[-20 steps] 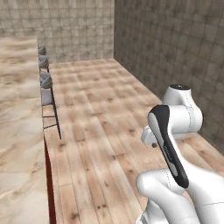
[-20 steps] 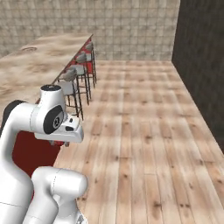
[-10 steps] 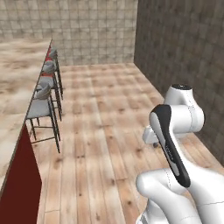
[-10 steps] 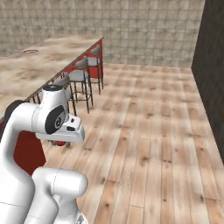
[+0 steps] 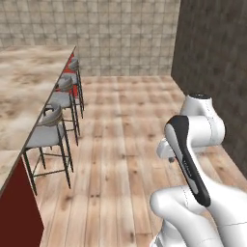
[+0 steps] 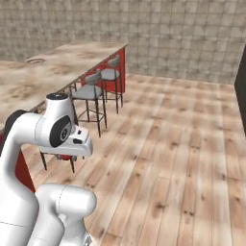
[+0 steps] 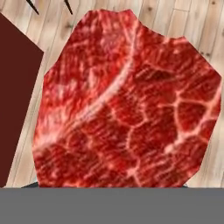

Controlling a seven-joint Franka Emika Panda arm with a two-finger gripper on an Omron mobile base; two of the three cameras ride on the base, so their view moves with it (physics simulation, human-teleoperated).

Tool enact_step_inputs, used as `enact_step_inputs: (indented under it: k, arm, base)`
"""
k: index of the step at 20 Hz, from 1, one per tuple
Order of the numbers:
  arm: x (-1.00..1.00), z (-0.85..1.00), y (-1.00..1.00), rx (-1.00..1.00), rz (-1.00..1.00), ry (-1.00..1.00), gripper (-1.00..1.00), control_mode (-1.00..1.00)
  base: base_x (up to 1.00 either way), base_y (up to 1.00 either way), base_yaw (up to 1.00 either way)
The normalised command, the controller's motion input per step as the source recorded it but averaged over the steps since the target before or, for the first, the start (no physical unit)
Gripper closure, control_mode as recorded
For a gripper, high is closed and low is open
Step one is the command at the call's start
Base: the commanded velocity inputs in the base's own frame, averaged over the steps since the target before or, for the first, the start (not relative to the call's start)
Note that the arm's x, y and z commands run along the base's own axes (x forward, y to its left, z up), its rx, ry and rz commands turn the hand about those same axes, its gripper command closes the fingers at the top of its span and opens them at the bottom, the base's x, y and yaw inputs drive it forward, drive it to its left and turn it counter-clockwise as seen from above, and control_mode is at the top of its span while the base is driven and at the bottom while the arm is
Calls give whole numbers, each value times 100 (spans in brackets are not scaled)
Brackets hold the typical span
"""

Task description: Take the steak from the fridge and place it on the digital scale on the counter by the fridge. Wait a few seconds for a reading, then move it to the plate on the dining counter.

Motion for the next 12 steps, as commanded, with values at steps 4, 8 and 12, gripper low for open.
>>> enact_step_inputs:
  k: [4, 8, 12]
  arm:
    - [0, 0, 0, 0, 0, 0, 100, 100]
    - [0, 0, 0, 0, 0, 0, 100, 100]
    - [0, 0, 0, 0, 0, 0, 100, 100]
  base:
    - [100, -40, 24]
    - [100, -47, 26]
    - [100, -50, 27]
